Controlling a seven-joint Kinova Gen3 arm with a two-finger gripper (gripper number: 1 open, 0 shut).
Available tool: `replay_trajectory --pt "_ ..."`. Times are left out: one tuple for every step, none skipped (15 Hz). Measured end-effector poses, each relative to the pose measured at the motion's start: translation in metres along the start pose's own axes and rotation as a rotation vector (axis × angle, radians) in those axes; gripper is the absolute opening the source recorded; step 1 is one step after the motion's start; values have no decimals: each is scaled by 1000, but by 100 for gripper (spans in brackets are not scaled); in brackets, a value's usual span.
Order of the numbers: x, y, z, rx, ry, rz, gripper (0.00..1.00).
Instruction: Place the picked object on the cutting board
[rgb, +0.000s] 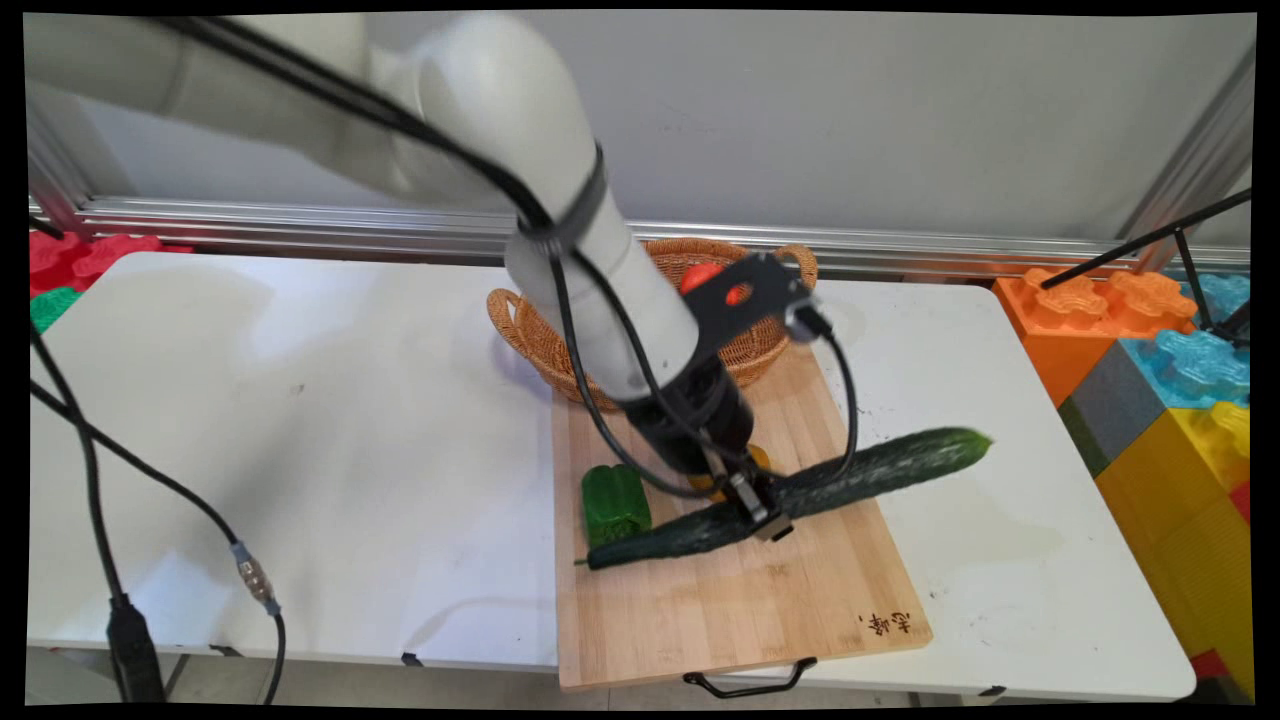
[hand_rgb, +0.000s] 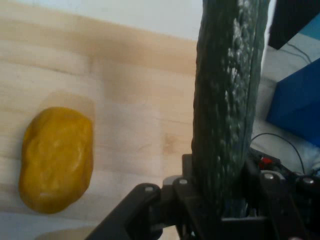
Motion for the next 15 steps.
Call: replay_trajectory --pt "-5 -3 11 3 -4 -9 0" --pt "-10 -6 22 3 -5 -19 0" --pt "-13 -9 32 1 -7 -29 0" --pt "-17 -11 41 -3 -7 -39 0" --pt "-19 -14 50 -6 -6 -47 0" --pt "-21 -17 57 -8 -5 -53 0" --pt "-23 -20 63 -9 -4 -59 0" --pt "-24 -22 68 -10 -2 -62 0" --pt "-25 -25 73 -10 -1 -65 0" --pt "-25 -27 76 -8 2 -66 0" --pt "-25 -29 77 -7 4 -67 100" --pt "-24 -30 78 -7 7 -67 100" --pt "-24 -31 78 -9 10 -67 100" --pt "-22 -31 77 -11 14 -67 100" --pt "-21 -31 75 -14 18 -67 100"
